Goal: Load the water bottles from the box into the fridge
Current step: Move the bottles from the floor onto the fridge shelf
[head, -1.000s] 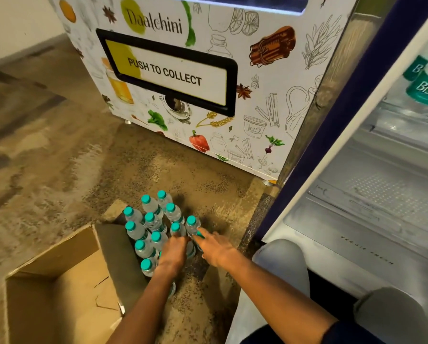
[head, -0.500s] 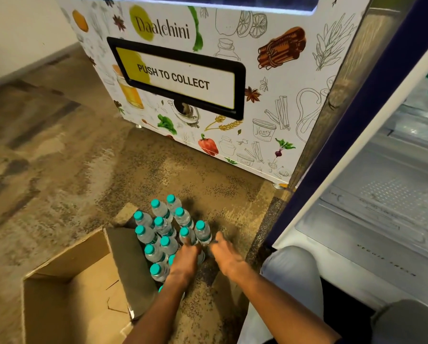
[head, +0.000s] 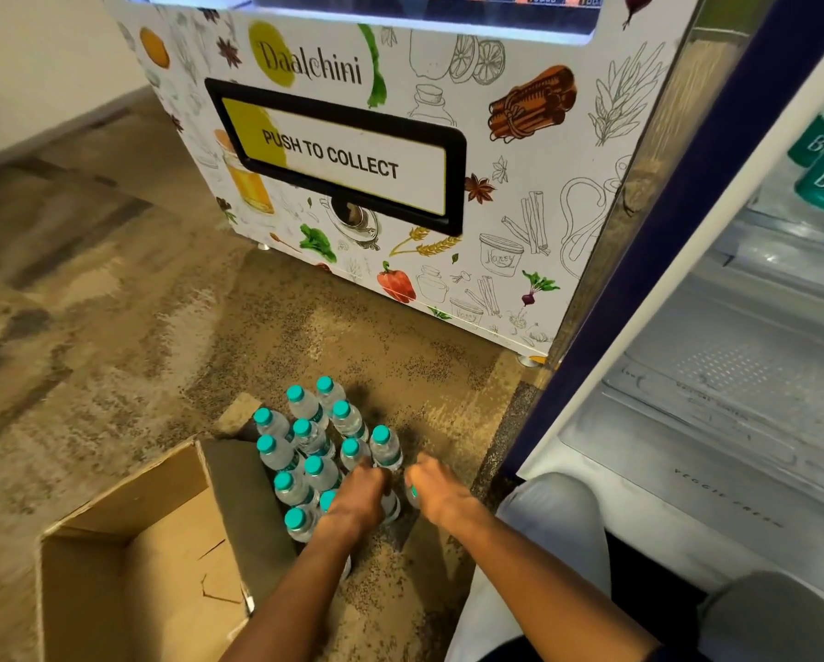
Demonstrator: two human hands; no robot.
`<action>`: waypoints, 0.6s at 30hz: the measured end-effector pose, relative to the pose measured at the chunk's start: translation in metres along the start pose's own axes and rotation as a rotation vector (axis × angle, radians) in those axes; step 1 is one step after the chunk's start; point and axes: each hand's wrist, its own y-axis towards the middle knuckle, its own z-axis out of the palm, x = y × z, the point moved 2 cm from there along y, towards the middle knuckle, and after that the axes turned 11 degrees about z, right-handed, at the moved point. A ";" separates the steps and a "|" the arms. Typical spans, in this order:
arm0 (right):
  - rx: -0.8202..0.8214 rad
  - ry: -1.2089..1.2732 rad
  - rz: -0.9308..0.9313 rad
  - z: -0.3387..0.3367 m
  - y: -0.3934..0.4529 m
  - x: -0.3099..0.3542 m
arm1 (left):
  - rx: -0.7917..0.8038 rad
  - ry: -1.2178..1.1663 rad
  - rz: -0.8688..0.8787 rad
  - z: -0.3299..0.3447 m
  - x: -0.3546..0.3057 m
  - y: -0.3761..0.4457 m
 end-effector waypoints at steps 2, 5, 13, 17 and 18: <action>-0.022 -0.010 0.011 -0.008 0.001 0.001 | 0.002 0.009 0.008 -0.006 -0.001 0.001; -0.056 -0.033 -0.008 -0.022 -0.001 -0.001 | 0.019 0.009 0.016 -0.020 -0.002 0.001; -0.061 0.079 -0.082 -0.088 -0.025 -0.007 | 0.086 0.023 0.080 -0.071 -0.023 0.002; -0.096 0.110 -0.107 -0.119 -0.038 -0.010 | 0.103 0.039 0.130 -0.100 -0.043 0.001; -0.111 0.113 -0.106 -0.126 -0.040 -0.010 | 0.105 0.041 0.144 -0.108 -0.049 0.001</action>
